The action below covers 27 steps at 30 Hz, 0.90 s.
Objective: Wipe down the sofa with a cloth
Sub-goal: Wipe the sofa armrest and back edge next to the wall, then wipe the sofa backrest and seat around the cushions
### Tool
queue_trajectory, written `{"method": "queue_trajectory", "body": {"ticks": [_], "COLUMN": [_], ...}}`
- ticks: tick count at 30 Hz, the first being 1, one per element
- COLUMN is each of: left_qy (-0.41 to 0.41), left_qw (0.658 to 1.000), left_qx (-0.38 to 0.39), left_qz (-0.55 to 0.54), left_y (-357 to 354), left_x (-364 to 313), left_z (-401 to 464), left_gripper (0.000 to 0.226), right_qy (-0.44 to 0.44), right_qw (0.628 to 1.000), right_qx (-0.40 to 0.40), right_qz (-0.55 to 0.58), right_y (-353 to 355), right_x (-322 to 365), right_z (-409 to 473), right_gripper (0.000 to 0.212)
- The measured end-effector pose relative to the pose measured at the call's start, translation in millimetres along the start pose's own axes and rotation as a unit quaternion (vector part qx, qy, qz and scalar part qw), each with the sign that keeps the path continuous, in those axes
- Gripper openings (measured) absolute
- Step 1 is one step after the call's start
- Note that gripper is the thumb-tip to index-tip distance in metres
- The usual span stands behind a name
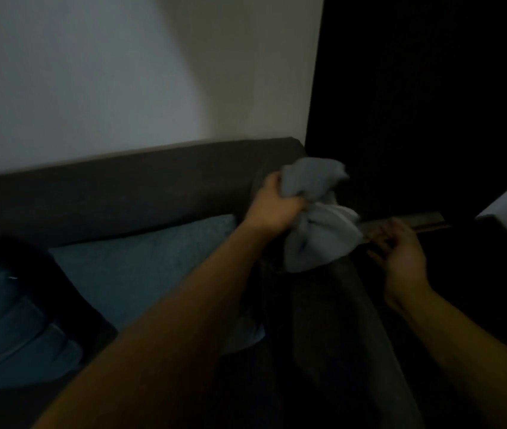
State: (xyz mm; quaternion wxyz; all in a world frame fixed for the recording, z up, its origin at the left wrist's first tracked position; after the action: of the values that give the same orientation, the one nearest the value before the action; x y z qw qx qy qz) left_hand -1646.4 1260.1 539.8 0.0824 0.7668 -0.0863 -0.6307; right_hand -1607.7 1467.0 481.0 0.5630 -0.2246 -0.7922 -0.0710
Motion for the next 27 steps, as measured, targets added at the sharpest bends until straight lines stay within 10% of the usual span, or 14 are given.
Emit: {"method": "queue_trajectory", "body": {"ticks": [7,13,20,27], "left_qy": [-0.104,-0.012,0.009,-0.251], "left_qw": [0.937,0.997,0.989,0.924], "left_qx": [-0.101,0.023,-0.052,-0.010], "left_qz": [0.318,0.074,0.141,0.287], "left_y": [-23,0,5,-69], "left_x": [32,46,89,41], "left_z": [-52,-52,-99,-101], "left_gripper": [0.044,0.108,0.063,0.033], "right_qy": [0.036,0.143,0.344,0.159], "right_qw": [0.982,0.942,0.672,0.760], "right_qx": [0.130,0.229,0.339,0.209], "right_qz": [-0.135,-0.199,-0.561,-0.595], "right_y": [-35,-38,-93,-5], "right_x": [5,60,15,28], "right_z": [-28,-21,-42,-13], "right_gripper": [0.039,0.045,0.030,0.036]}}
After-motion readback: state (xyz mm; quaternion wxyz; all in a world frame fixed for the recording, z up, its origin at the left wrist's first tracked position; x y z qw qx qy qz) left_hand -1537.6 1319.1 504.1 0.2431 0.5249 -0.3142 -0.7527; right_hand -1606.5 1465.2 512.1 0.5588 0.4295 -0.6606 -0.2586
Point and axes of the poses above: each hand's wrist, its own z-axis towards the middle knuckle, its own y-axis out of the back of the hand, x = y × z, the point moved 3 cm from there along z, towards the middle knuckle, and after that the axes turned 10 degrees about -z, right-handed, at the moved point
